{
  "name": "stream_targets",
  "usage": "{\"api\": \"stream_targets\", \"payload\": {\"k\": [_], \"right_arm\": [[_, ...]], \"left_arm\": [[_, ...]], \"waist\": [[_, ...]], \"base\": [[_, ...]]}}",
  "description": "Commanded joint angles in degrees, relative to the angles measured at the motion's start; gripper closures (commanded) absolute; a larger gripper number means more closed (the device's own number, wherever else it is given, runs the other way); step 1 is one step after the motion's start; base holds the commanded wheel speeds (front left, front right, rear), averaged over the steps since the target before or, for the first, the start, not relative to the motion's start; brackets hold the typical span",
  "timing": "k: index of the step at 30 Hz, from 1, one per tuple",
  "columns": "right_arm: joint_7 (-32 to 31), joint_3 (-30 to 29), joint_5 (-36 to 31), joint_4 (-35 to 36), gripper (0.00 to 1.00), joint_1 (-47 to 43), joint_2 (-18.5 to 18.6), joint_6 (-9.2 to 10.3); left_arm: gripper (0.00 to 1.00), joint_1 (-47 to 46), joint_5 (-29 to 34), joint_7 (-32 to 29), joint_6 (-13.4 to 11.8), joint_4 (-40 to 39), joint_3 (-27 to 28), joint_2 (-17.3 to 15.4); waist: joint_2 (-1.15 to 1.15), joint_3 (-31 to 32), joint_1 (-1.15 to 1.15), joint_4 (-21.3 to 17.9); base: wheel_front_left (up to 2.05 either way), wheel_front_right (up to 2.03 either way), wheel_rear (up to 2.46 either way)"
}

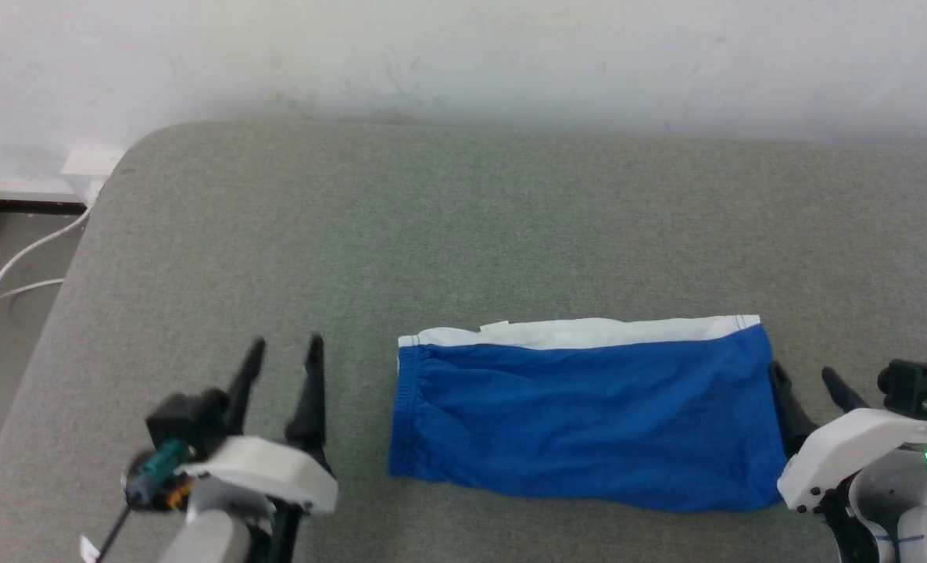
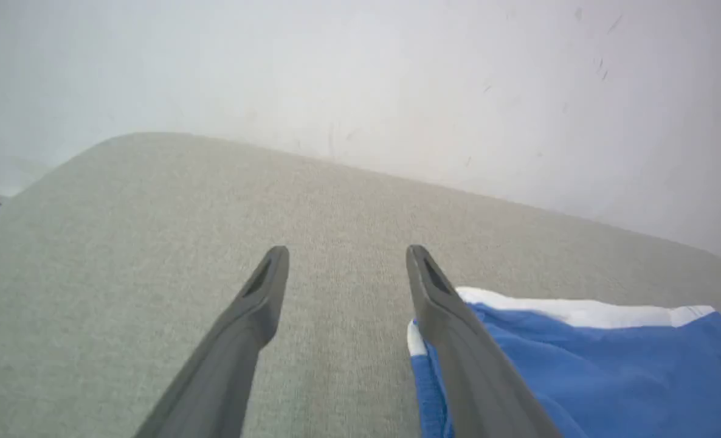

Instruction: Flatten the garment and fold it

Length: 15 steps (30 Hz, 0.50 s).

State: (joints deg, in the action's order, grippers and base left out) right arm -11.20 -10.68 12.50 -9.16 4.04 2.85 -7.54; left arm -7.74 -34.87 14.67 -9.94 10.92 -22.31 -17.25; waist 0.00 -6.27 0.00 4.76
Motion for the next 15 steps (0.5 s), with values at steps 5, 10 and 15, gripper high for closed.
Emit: {"api": "stream_targets", "payload": {"k": [5, 10, 15], "right_arm": [[-4.7, -0.6, 0.6, -7.8, 0.0, 4.2, 0.0, 0.05], [-9.4, -1.0, 0.2, -15.2, 0.0, 8.1, 0.0, 0.05], [-15.8, 0.1, 1.5, -20.5, 0.0, 9.9, 0.0, 0.05]], "left_arm": [[0.0, -0.7, 8.9, 0.3, 2.7, -3.9, 8.4, 3.3], [0.0, 0.2, 14.7, 0.3, 5.9, -4.6, 13.6, 6.2], [0.0, 0.7, 18.3, 0.3, 9.2, -4.4, 16.7, 8.8]], "waist": [[0.0, -0.4, 0.0, 0.8], [0.0, -0.7, 0.0, 0.8], [0.0, -0.7, 0.0, 1.0]], "base": [[0.0, 0.0, 0.0], [0.0, 0.0, 0.0], [0.0, 0.0, 0.0]]}}
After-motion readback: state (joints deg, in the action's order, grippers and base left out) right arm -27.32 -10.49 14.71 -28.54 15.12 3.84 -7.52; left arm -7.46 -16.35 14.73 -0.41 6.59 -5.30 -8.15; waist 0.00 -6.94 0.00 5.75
